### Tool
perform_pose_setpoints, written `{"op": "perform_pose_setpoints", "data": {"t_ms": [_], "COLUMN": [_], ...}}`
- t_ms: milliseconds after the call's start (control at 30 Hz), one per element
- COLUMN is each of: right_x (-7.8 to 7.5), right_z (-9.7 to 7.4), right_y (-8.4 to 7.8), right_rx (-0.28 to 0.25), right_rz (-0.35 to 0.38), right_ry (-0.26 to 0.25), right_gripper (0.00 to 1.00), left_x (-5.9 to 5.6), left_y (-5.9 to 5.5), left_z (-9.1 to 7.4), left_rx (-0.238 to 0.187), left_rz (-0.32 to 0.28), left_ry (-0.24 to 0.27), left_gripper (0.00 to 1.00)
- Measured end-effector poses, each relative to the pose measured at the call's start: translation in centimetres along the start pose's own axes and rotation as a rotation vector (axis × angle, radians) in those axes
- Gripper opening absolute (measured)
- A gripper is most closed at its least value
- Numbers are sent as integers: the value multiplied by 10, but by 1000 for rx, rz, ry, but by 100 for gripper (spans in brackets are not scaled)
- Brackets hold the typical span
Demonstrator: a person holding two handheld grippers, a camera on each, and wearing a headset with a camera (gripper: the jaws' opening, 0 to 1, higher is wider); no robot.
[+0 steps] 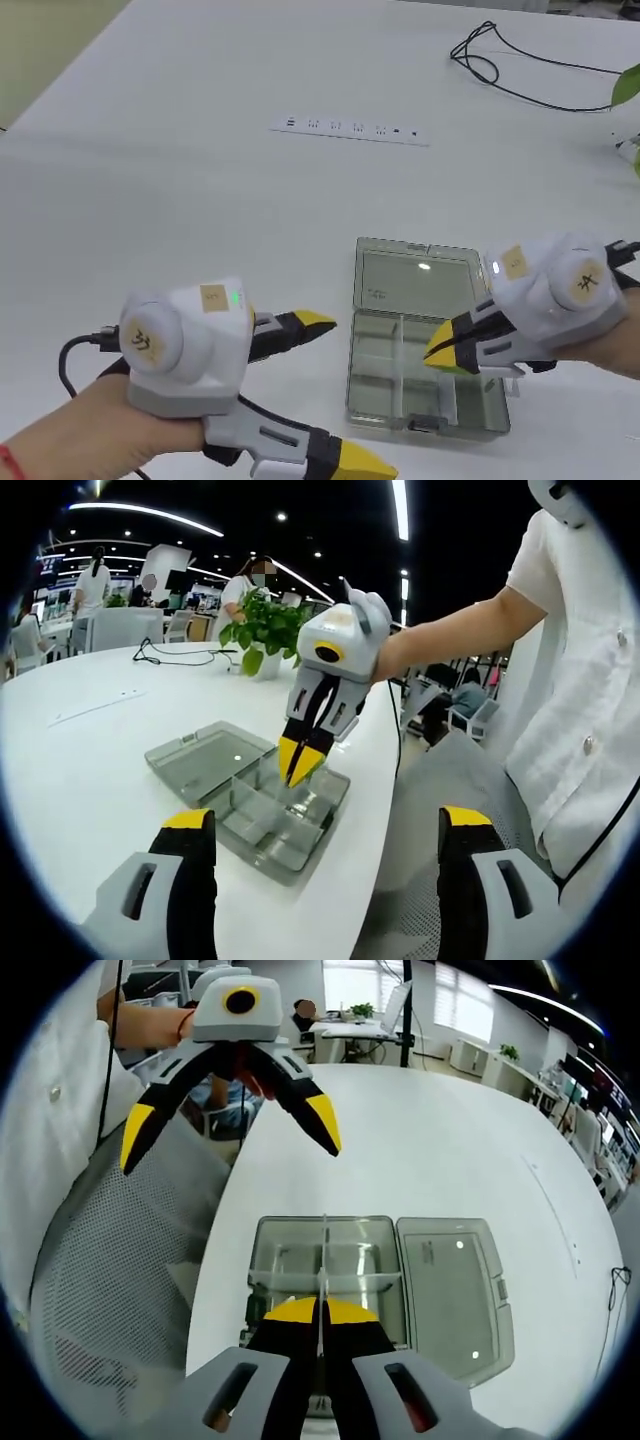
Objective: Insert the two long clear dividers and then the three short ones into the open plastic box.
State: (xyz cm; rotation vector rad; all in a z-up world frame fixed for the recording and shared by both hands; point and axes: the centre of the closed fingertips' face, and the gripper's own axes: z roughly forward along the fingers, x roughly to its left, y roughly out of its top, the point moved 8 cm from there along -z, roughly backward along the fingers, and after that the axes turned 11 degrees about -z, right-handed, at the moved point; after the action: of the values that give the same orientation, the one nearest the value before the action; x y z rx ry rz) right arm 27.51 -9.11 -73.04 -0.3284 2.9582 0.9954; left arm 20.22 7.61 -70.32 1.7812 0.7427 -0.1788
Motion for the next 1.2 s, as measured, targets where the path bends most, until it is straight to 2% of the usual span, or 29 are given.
{"op": "perform_pose_setpoints", "data": {"t_ms": [333, 667, 1133, 1200], "right_x": [1, 3, 3, 4], "right_z": [13, 16, 15, 14], "right_y": [-4, -3, -4, -4], "right_rx": [62, 91, 89, 87], "right_rz": [-30, -57, -47, -40], "right_ry": [17, 17, 0, -5], "right_gripper": [2, 2, 3, 5], "left_x": [2, 3, 2, 2], "left_y": [-1, -1, -1, -1], "left_z": [0, 0, -1, -2], "left_rx": [-1, -2, 6, 6], "left_rz": [-5, -7, 0, 0], "left_ry": [0, -1, 4, 6], "left_gripper": [94, 93, 94, 95]}}
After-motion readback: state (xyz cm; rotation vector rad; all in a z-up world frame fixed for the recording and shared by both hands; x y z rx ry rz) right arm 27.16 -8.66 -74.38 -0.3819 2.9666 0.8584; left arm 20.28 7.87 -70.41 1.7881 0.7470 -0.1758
